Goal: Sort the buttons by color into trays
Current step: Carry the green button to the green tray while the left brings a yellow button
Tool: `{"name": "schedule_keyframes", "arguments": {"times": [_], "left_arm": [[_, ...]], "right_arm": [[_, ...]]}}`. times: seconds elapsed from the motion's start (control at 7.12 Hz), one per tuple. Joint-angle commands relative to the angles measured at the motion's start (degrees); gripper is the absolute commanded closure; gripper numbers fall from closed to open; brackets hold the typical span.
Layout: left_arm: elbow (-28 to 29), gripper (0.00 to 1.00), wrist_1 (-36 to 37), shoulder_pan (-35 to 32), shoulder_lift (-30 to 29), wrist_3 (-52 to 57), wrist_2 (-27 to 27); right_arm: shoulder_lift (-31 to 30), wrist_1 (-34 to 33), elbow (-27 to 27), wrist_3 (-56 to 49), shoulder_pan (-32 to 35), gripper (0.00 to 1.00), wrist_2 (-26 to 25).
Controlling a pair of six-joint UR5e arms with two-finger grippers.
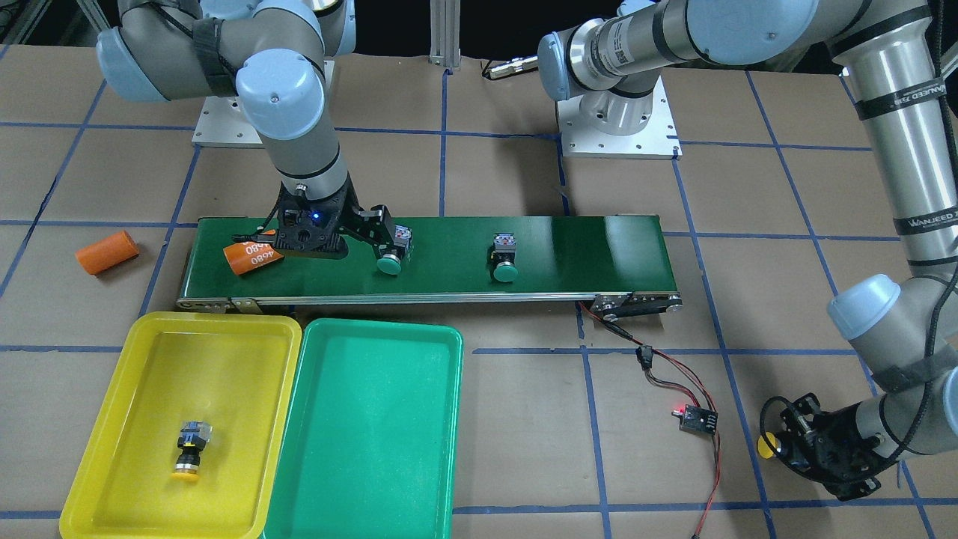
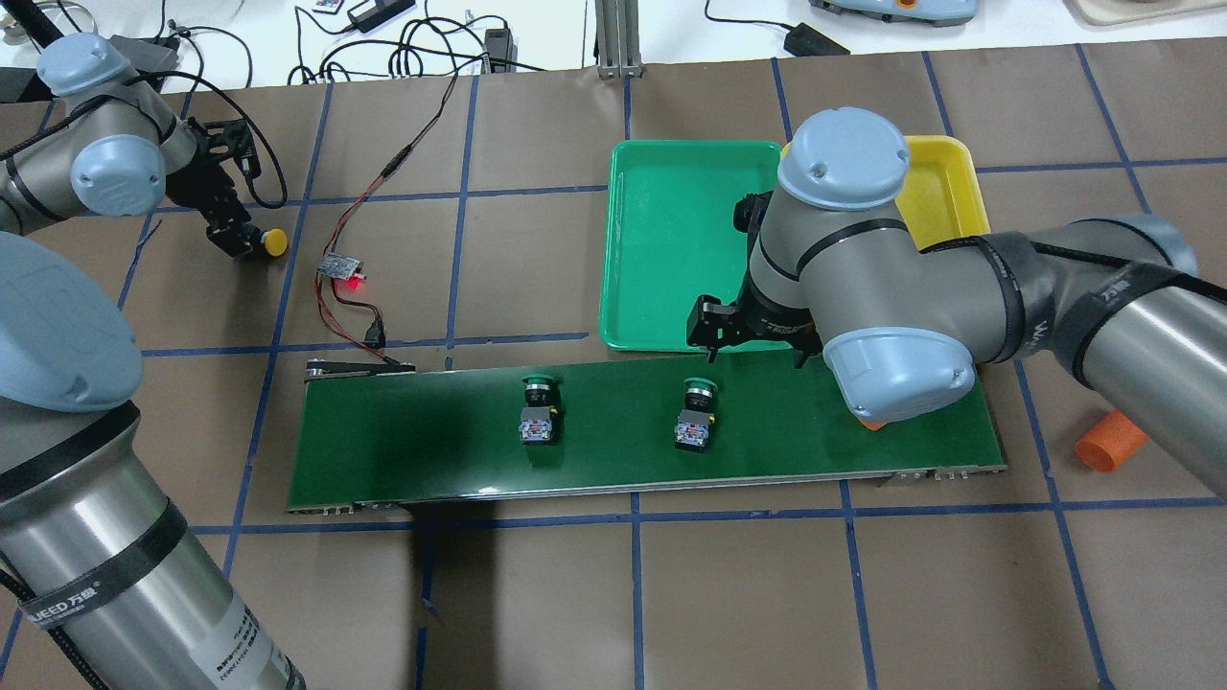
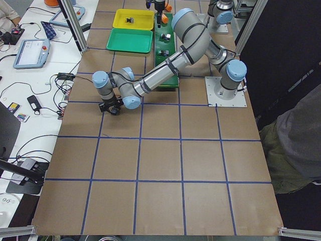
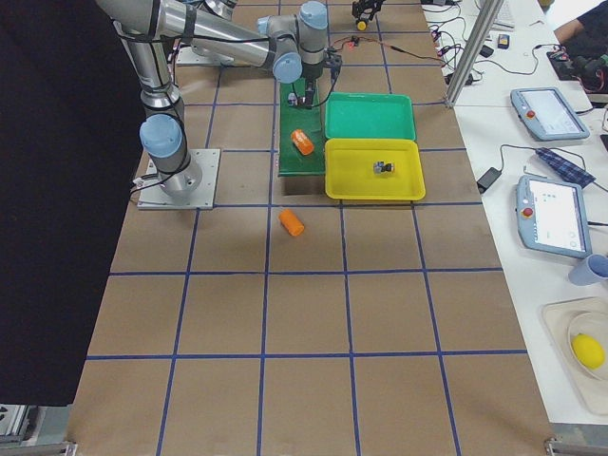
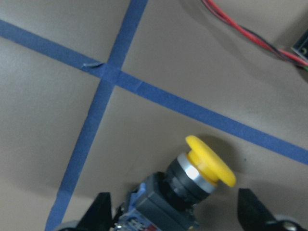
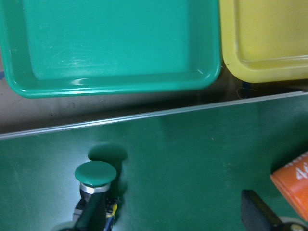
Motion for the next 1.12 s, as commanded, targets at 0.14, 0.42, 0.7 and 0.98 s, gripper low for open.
{"name": "schedule_keyframes", "arguments": {"times": [0.14,0.42,0.7,0.98], "left_arm": [[0.07,1.00,-0.17,-0.27,0.62,-0.12,0.08],[-1.41,1.00,-3.32,-1.23,4.03,-8.22,0.87],[-5.62,1.00,-13.06,-3.24,11.75,-30.68,0.62],[-15.09,1.00,-13.36,-8.15,21.68,-50.13,1.05]], "right_arm": [[2.35,-0.84,0.73,4.41,2.07,0.00,0.16],[3.85,-0.67,0.82,4.52,2.17,0.00,-0.01],[5.86,-1.01,2.13,4.52,2.17,0.22,-0.97],[5.61,-0.41,1.53,4.26,1.64,1.00,-1.24]]}}
